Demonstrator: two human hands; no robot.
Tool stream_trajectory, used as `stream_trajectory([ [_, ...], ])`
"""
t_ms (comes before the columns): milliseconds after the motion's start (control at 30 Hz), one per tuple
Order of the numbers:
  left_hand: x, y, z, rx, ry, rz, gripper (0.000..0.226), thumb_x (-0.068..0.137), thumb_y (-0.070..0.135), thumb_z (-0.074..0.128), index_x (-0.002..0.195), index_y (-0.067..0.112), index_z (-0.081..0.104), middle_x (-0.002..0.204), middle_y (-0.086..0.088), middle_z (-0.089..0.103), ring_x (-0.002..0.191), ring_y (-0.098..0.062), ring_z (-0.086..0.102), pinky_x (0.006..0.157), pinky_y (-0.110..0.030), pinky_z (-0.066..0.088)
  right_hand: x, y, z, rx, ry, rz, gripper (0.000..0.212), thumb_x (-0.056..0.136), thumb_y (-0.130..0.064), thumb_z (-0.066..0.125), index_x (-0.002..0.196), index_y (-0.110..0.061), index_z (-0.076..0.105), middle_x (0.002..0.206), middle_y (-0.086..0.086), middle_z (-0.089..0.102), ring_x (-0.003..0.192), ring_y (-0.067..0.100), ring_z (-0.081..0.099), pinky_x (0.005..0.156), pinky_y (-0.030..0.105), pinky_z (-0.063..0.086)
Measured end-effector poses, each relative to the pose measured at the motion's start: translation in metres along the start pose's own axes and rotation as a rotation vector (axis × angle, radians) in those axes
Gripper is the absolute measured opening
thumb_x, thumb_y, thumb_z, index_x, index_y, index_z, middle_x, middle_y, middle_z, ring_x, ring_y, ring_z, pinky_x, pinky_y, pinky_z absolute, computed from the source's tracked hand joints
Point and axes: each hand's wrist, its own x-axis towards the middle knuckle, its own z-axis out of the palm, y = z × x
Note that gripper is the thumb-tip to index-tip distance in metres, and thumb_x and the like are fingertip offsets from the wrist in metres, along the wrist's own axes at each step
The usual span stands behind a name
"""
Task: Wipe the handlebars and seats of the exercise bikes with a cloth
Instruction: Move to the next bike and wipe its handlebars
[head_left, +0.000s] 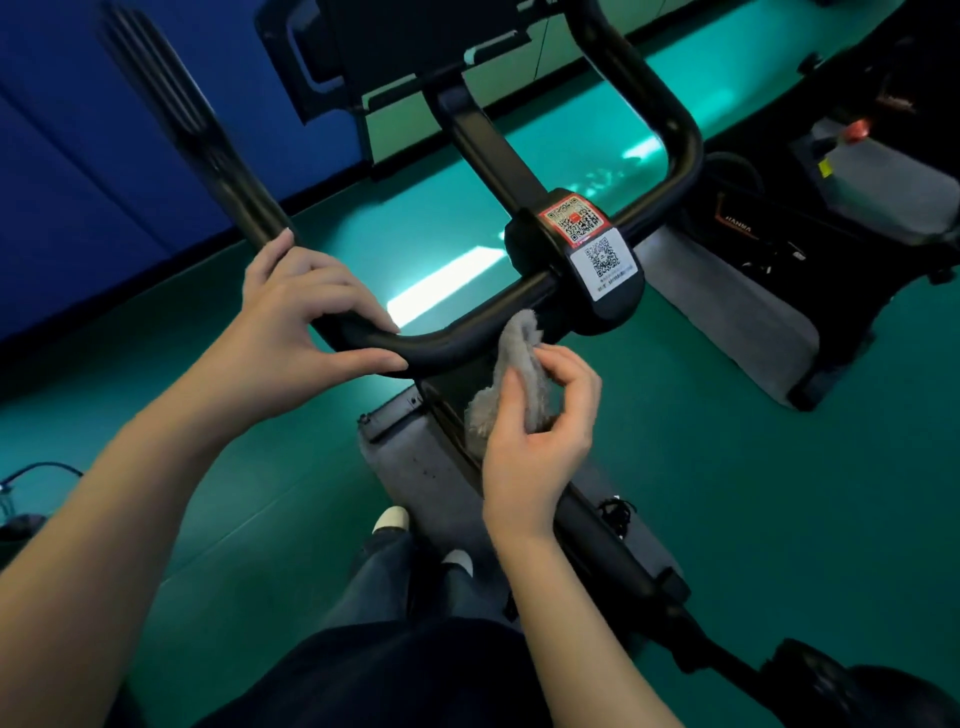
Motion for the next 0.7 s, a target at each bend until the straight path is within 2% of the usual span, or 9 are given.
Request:
stream_trajectory([
  [67, 0.0, 0.001, 0.001, -0.009, 0.007, -0.009, 0.032, 0.062, 0.051, 0.068, 0.082, 0.027, 0.07, 0.088, 0.01, 0.064, 0.108, -0.004, 0.045, 0.114, -0.028, -0.003, 0.013, 0.002, -0.001, 0.045, 0.103, 0.139, 0.02, 0.086, 0.005, 0.06, 0.099, -0.01, 0.055, 0.105, 0.013, 0.057, 0.1, 0.021, 0.057, 0.092, 0.036, 0.047],
  [133, 0.0, 0.001, 0.001, -0.008, 0.006, -0.013, 0.032, 0.062, 0.051, 0.069, 0.083, 0.027, 0.07, 0.088, 0.009, 0.064, 0.108, -0.005, 0.045, 0.115, -0.031, -0.002, 0.025, 0.004, 0.003, 0.069, 0.192, 0.24, 0.02, 0.088, 0.002, 0.059, 0.099, -0.013, 0.053, 0.106, 0.017, 0.057, 0.1, 0.026, 0.057, 0.093, 0.042, 0.047],
  [200, -0.001, 0.0, 0.001, -0.008, 0.005, -0.018, 0.033, 0.062, 0.053, 0.072, 0.083, 0.028, 0.07, 0.088, 0.008, 0.064, 0.109, -0.005, 0.045, 0.115, -0.032, -0.002, 0.029, 0.005, 0.009, 0.094, 0.257, 0.286, 0.02, 0.089, -0.002, 0.059, 0.098, -0.018, 0.051, 0.106, 0.015, 0.057, 0.099, 0.023, 0.057, 0.092, 0.037, 0.048],
  [333, -0.001, -0.001, 0.002, -0.018, 0.009, -0.015, 0.034, 0.062, 0.055, 0.074, 0.082, 0.028, 0.069, 0.088, 0.008, 0.064, 0.108, -0.002, 0.044, 0.115, -0.03, -0.003, 0.017, 0.01, 0.015, 0.127, 0.348, 0.332, 0.018, 0.09, -0.005, 0.06, 0.098, -0.019, 0.052, 0.098, -0.003, 0.057, 0.091, 0.005, 0.058, 0.084, 0.019, 0.048],
  [467, -0.002, -0.003, 0.003, -0.034, 0.021, -0.007, 0.033, 0.064, 0.055, 0.068, 0.083, 0.028, 0.069, 0.087, 0.01, 0.063, 0.108, 0.003, 0.042, 0.114, -0.025, -0.005, 0.004, 0.014, 0.016, 0.134, 0.358, 0.408, 0.015, 0.091, -0.005, 0.059, 0.102, -0.013, 0.052, 0.099, -0.005, 0.056, 0.095, 0.01, 0.059, 0.089, 0.024, 0.05],
  [633, -0.002, -0.003, 0.002, -0.031, 0.014, 0.012, 0.031, 0.066, 0.056, 0.07, 0.083, 0.03, 0.068, 0.086, 0.014, 0.061, 0.107, -0.002, 0.043, 0.113, -0.023, -0.006, 0.015, 0.0, 0.032, 0.178, 0.328, 0.413, 0.02, 0.092, -0.006, 0.058, 0.097, -0.024, 0.051, 0.101, -0.007, 0.055, 0.095, 0.004, 0.059, 0.088, 0.02, 0.05],
  [700, -0.002, -0.003, 0.002, -0.028, 0.009, 0.019, 0.03, 0.067, 0.056, 0.07, 0.083, 0.03, 0.067, 0.086, 0.014, 0.06, 0.106, -0.002, 0.043, 0.113, -0.022, -0.006, 0.016, -0.005, 0.04, 0.226, 0.293, 0.415, 0.02, 0.093, -0.006, 0.055, 0.099, -0.024, 0.05, 0.105, -0.003, 0.056, 0.1, 0.01, 0.058, 0.093, 0.023, 0.049],
])
